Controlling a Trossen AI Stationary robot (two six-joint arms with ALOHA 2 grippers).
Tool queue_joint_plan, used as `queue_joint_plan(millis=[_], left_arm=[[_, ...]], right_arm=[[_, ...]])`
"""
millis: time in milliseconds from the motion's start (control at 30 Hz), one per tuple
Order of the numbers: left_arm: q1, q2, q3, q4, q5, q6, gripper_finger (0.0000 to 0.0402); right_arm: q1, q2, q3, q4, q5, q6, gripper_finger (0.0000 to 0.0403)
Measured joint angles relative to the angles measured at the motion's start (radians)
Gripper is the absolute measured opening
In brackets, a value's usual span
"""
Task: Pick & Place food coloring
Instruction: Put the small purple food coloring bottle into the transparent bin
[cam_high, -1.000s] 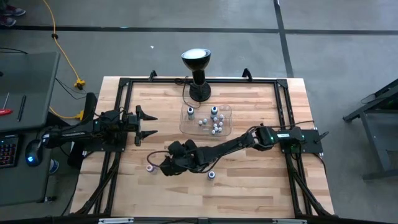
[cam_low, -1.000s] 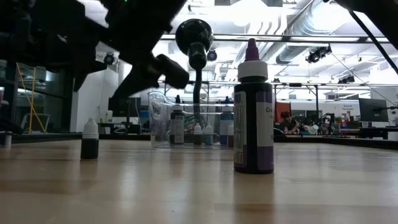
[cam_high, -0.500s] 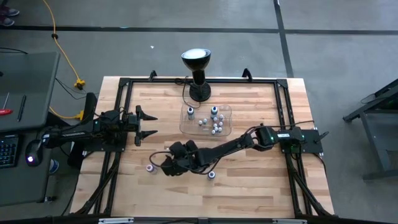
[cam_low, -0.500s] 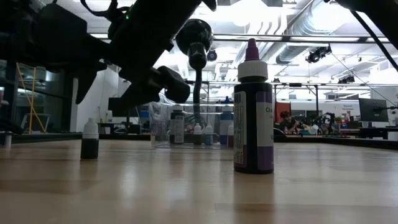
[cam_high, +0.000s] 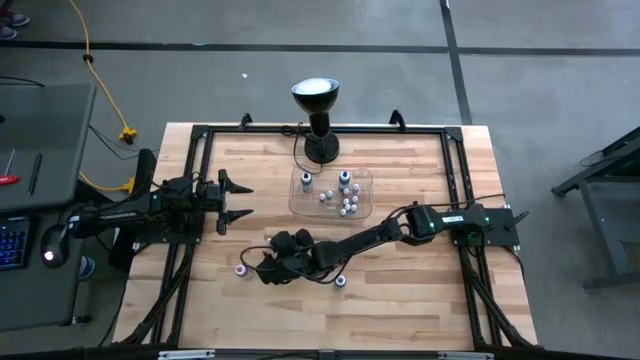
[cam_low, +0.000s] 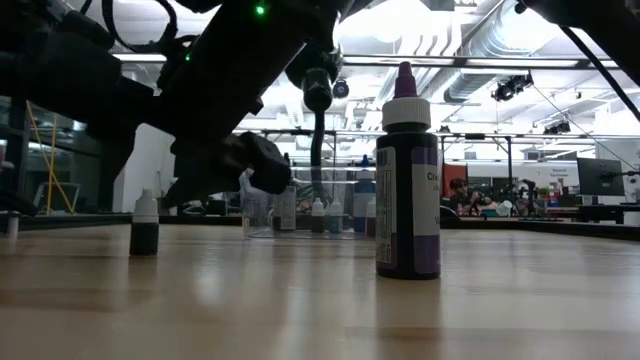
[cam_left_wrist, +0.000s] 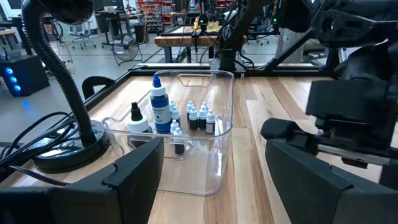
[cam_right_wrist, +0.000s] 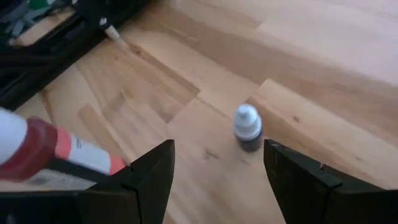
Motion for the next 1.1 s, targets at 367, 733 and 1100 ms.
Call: queue_joint_plan(millis=[367, 733, 1100], left_arm=[[0.0, 0.0, 0.0, 0.0, 0.0, 0.0, 0.0278], [0.0, 0.0, 0.0, 0.0, 0.0, 0.0, 0.0278], [0.0, 0.0, 0.0, 0.0, 0.0, 0.0, 0.0278]], right_arm=[[-0.015, 0.019, 0.0, 0.0, 0.022, -0.001, 0.0234], [-0.031, 0.02, 0.0, 0.002, 0.022, -0.001, 0.0231], [-0.043, 0.02, 0.0, 0.002, -0.015, -0.001, 0.0215]])
